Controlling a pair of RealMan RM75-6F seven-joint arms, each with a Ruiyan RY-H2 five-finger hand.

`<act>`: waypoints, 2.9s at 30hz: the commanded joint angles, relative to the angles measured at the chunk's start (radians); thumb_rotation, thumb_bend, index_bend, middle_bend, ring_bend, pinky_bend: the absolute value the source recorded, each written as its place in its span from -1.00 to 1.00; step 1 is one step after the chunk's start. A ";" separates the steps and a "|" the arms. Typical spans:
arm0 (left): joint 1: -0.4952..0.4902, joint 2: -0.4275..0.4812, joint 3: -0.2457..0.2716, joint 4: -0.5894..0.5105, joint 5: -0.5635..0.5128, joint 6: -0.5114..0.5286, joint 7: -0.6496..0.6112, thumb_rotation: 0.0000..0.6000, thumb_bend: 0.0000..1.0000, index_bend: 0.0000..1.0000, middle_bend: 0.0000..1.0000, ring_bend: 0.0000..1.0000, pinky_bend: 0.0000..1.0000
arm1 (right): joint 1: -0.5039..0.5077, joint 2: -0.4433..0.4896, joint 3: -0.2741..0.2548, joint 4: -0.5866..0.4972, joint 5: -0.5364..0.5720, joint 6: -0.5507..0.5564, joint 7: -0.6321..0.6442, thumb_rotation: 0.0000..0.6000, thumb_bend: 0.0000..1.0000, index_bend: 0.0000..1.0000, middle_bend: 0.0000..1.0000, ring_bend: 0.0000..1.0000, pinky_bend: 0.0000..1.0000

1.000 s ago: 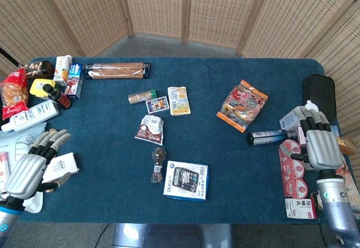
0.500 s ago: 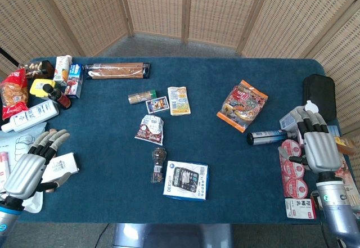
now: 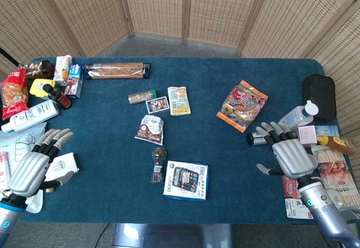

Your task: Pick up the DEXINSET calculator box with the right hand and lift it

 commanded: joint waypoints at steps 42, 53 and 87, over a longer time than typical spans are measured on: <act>-0.019 0.003 -0.013 -0.012 -0.014 -0.010 0.015 1.00 -0.38 -1.00 -1.00 -1.00 -1.00 | 0.174 -0.342 -0.087 0.115 -0.281 -0.205 -0.173 0.48 -0.80 -1.00 -1.00 -1.00 -1.00; -0.018 0.003 -0.011 0.008 -0.015 -0.010 -0.006 1.00 -0.39 -1.00 -1.00 -1.00 -1.00 | 0.193 -0.418 -0.104 0.140 -0.259 -0.236 -0.217 0.48 -0.80 -1.00 -1.00 -1.00 -1.00; -0.003 0.030 -0.006 -0.008 -0.005 0.013 -0.009 1.00 -0.39 -1.00 -1.00 -1.00 -1.00 | 0.277 -0.661 -0.105 0.425 -0.346 -0.148 -0.026 0.49 -0.81 -1.00 -1.00 -1.00 -1.00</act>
